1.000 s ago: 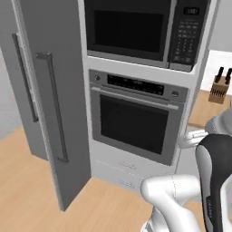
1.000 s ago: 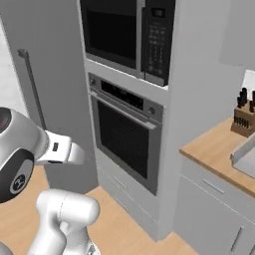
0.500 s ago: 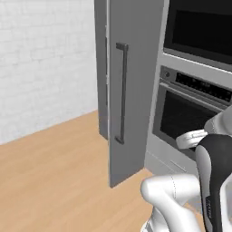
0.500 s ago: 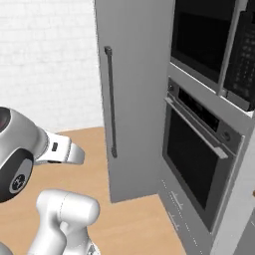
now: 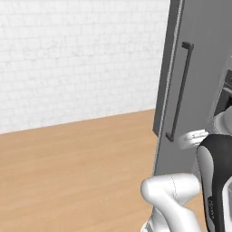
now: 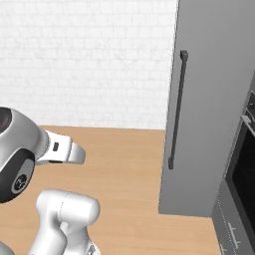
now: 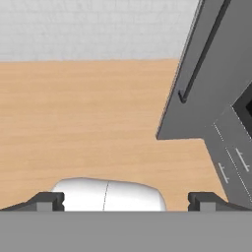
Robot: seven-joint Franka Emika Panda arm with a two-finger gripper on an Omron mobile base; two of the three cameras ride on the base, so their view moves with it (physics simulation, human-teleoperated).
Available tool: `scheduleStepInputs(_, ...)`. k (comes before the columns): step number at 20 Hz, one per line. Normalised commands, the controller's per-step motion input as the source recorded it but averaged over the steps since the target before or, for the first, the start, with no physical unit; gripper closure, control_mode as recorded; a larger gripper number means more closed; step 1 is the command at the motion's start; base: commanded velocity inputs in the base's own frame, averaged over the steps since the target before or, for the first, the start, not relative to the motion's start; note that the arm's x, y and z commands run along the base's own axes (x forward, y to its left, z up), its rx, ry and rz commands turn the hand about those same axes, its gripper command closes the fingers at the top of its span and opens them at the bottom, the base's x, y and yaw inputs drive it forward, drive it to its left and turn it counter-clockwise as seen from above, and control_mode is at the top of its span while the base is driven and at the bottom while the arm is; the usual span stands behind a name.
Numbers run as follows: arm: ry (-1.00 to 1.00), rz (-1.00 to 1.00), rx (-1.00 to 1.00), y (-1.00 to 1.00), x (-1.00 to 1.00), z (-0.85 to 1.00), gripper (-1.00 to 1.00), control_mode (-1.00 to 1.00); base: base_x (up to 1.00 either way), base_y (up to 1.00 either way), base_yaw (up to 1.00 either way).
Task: Place one bell pepper and one fish in each tupperware on the nearby counter, to pack two identical lunches.
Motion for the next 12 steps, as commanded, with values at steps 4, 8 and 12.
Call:
scheduleStepInputs(4,0.0,0.0,0.0,0.0,0.0,0.0,-1.0,1.0,0.8,0.5,0.25)
scheduleStepInputs(8,0.0,0.0,0.0,0.0,0.0,0.0,-1.0,1.0,1.0,0.59,0.01)
scheduleStepInputs(12,0.0,0.0,0.0,0.0,0.0,0.0,-1.0,1.0,1.0,0.84,-0.01)
